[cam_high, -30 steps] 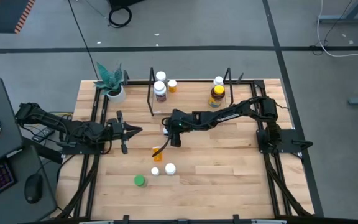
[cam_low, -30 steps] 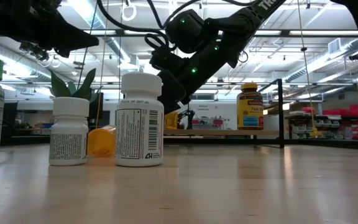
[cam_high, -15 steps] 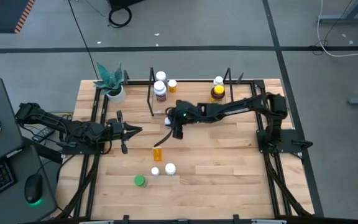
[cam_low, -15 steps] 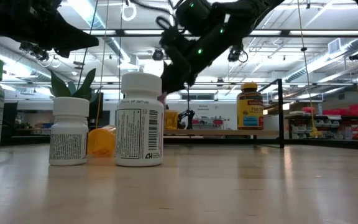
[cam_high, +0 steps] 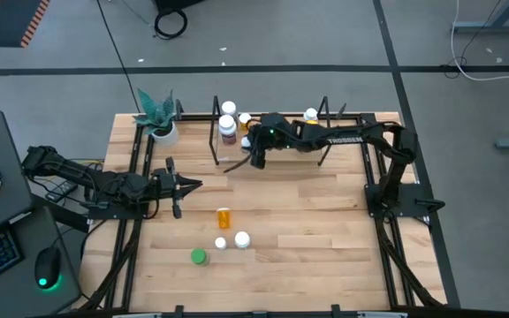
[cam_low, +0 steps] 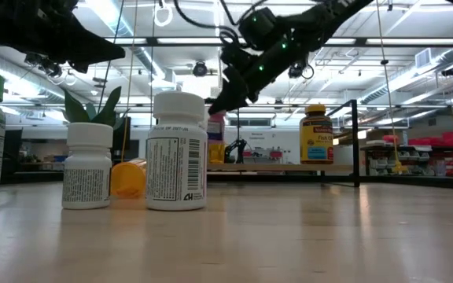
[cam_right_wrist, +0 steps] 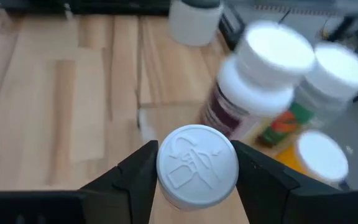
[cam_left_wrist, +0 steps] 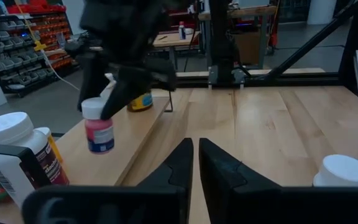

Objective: Pick and place medicine bottles onto shelf by color
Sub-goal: Put the pink pill bottle on the shelf, then put the right white pill bottle on the shelf

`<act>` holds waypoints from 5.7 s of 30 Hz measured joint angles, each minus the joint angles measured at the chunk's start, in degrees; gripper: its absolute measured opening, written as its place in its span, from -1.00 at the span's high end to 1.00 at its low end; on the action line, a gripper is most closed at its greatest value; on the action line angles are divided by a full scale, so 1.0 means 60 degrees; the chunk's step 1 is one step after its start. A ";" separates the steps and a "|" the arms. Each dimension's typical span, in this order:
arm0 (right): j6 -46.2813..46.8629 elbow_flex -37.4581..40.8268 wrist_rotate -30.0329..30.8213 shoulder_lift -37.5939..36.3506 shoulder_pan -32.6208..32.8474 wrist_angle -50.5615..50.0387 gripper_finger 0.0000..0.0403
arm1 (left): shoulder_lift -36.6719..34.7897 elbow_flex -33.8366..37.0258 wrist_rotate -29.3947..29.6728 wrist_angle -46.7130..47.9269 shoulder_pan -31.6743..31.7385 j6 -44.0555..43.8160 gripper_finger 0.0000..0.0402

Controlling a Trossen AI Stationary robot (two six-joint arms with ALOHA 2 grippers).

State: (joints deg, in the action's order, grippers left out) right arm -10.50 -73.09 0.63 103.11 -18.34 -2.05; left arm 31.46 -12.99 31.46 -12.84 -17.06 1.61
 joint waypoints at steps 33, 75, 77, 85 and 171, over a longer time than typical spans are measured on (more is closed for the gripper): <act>0.0317 -0.0690 -0.0864 0.1399 -0.1327 0.0619 0.01 | 0.0000 -0.0011 0.0001 -0.0076 0.0000 0.0342 0.86; 0.0583 -0.0679 -0.1390 -0.0099 -0.0393 -0.0319 -0.18 | 0.0000 0.0000 0.0000 -0.0066 0.0001 0.0339 0.85; 0.0616 -0.0676 -0.1540 -0.0117 0.0162 -0.0390 -0.18 | 0.0001 0.0000 0.0000 -0.0066 0.0001 0.0339 0.84; 0.0877 -0.0676 -0.0954 -0.0146 0.2471 -0.0338 -0.20 | 0.0004 0.0000 0.0000 -0.0004 0.0003 0.0336 0.85; 0.3322 -0.0588 0.2183 0.1388 0.6187 -0.0334 -0.52 | 0.0189 0.0004 -0.0004 0.0270 0.0000 -0.1909 0.84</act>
State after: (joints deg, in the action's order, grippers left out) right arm 9.43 -76.62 13.73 111.44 18.79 -4.05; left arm 32.60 -12.97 31.44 -11.22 -17.06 -9.85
